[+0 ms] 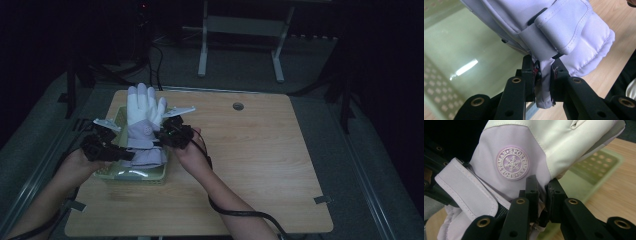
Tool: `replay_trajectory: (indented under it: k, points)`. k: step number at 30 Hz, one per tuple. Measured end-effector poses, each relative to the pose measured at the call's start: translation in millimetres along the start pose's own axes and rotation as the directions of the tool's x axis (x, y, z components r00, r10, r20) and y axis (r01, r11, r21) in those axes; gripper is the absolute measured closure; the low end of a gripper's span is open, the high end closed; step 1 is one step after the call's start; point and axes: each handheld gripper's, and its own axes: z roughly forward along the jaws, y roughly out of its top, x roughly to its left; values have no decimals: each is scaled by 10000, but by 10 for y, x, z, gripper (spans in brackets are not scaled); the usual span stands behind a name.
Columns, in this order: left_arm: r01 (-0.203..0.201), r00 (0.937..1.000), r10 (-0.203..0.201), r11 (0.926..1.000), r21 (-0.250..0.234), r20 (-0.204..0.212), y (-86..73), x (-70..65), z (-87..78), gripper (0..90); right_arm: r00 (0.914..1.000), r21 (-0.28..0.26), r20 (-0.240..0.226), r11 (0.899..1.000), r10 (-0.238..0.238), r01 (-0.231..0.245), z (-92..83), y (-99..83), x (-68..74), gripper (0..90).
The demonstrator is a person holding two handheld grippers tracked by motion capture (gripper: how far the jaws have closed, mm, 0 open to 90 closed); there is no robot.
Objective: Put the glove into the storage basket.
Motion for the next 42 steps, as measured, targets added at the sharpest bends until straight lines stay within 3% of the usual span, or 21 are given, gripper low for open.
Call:
replay_trajectory:
  k: [8, 16, 17, 23, 27, 31, 36, 39, 42]
  points:
    - [-17, 9999, 14, 9999, 171, 159, -93, 104, 25, 774, 10000, 185, -80, 9998, 26, -24, 153, -6, 78, 814]
    - [56, 9984, -96, 9974, 713, 557, -150, 218, 358, 772, 9992, 882, 154, 9954, 368, -381, 334, -199, -25, 814]
    - [142, 9983, -193, 9956, 931, 542, -163, 242, 438, 772, 9983, 1097, 165, 9923, 557, -572, 400, -252, -57, 814]
    - [346, 9981, -414, 9888, 1455, 445, -215, 292, 613, 769, 9971, 1768, 353, 9815, 680, -732, 586, -365, -87, 814]
    - [440, 9979, -508, 9866, 1574, 397, -232, 334, 659, 769, 9969, 2040, 476, 9763, 634, -718, 653, -372, -85, 813]
    - [573, 9978, -624, 9791, 1950, 202, -250, 391, 747, 767, 9964, 2632, 698, 9625, 490, -658, 767, -350, -63, 807]
    - [655, 9970, -731, 9718, 2263, 251, -287, 416, 820, 760, 9958, 3058, 825, 9500, 399, -634, 851, -373, -38, 793]
    - [689, 9969, -757, 9717, 2260, 216, -309, 428, 840, 735, 9959, 3202, 826, 9453, 373, -619, 869, -370, -36, 769]
    - [700, 9974, -721, 9746, 2129, 22, -339, 432, 842, 639, 9964, 3271, 798, 9435, 292, -539, 867, -348, -26, 693]
